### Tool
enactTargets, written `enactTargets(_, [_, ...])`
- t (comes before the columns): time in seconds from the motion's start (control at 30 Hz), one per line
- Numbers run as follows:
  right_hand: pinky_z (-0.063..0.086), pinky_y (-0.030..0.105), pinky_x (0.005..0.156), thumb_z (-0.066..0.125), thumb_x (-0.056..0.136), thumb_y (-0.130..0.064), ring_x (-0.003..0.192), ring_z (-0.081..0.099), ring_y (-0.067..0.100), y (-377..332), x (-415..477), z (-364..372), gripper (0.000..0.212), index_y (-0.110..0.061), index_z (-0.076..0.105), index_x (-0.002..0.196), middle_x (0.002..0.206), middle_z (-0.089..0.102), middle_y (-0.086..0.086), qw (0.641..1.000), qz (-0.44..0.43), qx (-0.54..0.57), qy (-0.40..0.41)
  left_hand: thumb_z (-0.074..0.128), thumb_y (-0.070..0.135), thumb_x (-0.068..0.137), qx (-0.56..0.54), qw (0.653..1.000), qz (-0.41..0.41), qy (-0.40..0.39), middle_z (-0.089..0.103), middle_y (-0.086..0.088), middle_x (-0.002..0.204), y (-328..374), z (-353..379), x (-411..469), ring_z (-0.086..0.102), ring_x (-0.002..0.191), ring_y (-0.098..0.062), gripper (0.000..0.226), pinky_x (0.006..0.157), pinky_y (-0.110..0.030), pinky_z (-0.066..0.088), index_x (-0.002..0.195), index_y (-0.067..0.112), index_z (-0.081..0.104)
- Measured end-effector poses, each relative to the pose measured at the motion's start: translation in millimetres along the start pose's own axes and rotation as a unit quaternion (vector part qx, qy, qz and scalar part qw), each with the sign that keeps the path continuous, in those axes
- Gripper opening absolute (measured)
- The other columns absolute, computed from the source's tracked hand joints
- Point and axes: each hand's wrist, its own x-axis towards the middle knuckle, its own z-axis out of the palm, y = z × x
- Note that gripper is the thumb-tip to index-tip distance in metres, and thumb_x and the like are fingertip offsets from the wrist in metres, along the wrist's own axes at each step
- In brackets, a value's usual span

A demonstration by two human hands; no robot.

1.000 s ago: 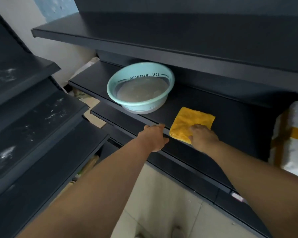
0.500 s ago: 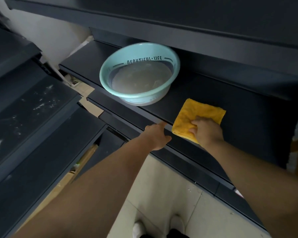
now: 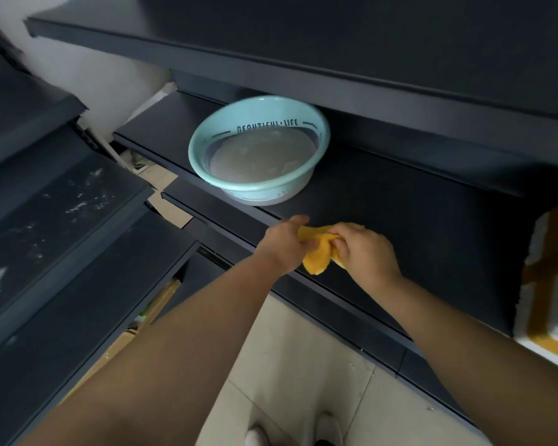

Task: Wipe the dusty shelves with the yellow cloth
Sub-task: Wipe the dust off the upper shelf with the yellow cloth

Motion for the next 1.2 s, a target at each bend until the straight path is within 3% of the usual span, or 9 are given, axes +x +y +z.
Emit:
enactTargets(0.13, [0.054,0.04,0.072,0.056,0.094,-0.02,0.091,0.067,0.023,-33,6,-12,0.02,-0.023,0.066,0.111,0.106,0.069,-0.003,0.998,-0.048,0.036,-0.035,0.052,0.028,0.095,0.055,0.998,0.005,0.021,0.062,-0.006,0.112,-6,-30,-25,0.056,0.106,-0.023,0.025,0.084,-0.033,0.046,0.113,0.016,0.064])
enactTargets(0.27, [0.054,0.039,0.082,0.058,0.093,-0.021,0.101,0.066,0.023,-78,17,-16,0.027,-0.024,0.065,0.119,0.114,0.07,-0.003,0.988,-0.114,0.091,-0.04,0.045,0.015,0.093,0.035,0.986,-0.021,0.164,0.065,-0.006,0.101,-30,-63,-58,0.059,0.095,-0.025,0.024,0.072,-0.031,0.047,0.105,0.019,0.065])
enactTargets(0.4, [0.05,0.037,0.089,0.05,0.097,-0.02,0.108,0.062,0.023,-141,33,-17,0.034,-0.023,0.057,0.13,0.122,0.067,0.0,0.976,-0.196,0.077,-0.059,0.044,0.012,0.091,-0.031,0.953,-0.069,0.293,0.065,-0.002,0.089,-66,-106,-103,0.059,0.085,-0.023,0.026,0.066,-0.027,0.043,0.103,0.02,0.066])
enactTargets(0.53, [0.047,0.041,0.091,0.055,0.092,-0.033,0.112,0.06,0.025,-218,48,-17,0.043,-0.026,0.048,0.135,0.127,0.063,-0.001,0.958,-0.269,0.061,-0.075,0.054,0.019,0.09,-0.1,0.91,-0.115,0.385,0.07,-0.001,0.101,-101,-153,-143,0.061,0.094,-0.018,0.023,0.076,-0.024,0.045,0.104,0.02,0.072])
enactTargets(0.7, [0.046,0.036,0.088,0.062,0.088,-0.038,0.102,0.065,0.02,-292,64,-20,0.036,-0.03,0.058,0.122,0.109,0.07,-0.007,0.948,-0.306,0.075,-0.043,0.058,0.019,0.091,-0.112,0.87,-0.102,0.469,0.071,0.004,0.096,-133,-211,-181,0.062,0.091,-0.014,0.019,0.076,-0.023,0.046,0.1,0.021,0.075])
enactTargets(0.83, [0.044,0.035,0.085,0.056,0.093,-0.033,0.099,0.065,0.019,-345,87,-22,0.021,-0.034,0.064,0.113,0.105,0.071,-0.008,0.944,-0.323,0.071,0.0,0.059,0.024,0.09,-0.077,0.856,-0.113,0.499,0.071,0.007,0.093,-162,-258,-200,0.064,0.09,-0.013,0.018,0.077,-0.03,0.055,0.099,0.026,0.075])
enactTargets(1.03, [0.047,0.037,0.086,0.042,0.1,-0.024,0.106,0.061,0.025,-415,128,-24,0.034,-0.041,0.067,0.115,0.113,0.07,-0.003,0.951,-0.302,0.026,-0.066,0.058,0.022,0.09,-0.012,0.888,-0.136,0.438,0.071,0.004,0.102,-211,-334,-192,0.065,0.095,-0.017,0.019,0.082,-0.033,0.055,0.098,0.023,0.076])
enactTargets(1.13, [0.048,0.032,0.079,0.043,0.099,-0.021,0.104,0.063,0.024,-447,153,-27,0.036,-0.041,0.067,0.118,0.115,0.07,-0.005,0.952,-0.298,0.066,-0.012,0.057,0.017,0.09,-0.008,0.865,-0.088,0.495,0.073,0.003,0.101,-222,-370,-185,0.066,0.093,-0.017,0.021,0.079,-0.029,0.054,0.099,0.019,0.076])
enactTargets(1.2, [0.052,0.035,0.078,0.043,0.099,-0.024,0.101,0.065,0.026,-469,167,-28,0.035,-0.041,0.065,0.121,0.113,0.072,-0.003,0.947,-0.295,0.105,0.069,0.056,0.016,0.091,-0.005,0.824,-0.042,0.566,0.073,0.002,0.102,-227,-394,-181,0.066,0.094,-0.017,0.022,0.079,-0.025,0.052,0.102,0.019,0.076])
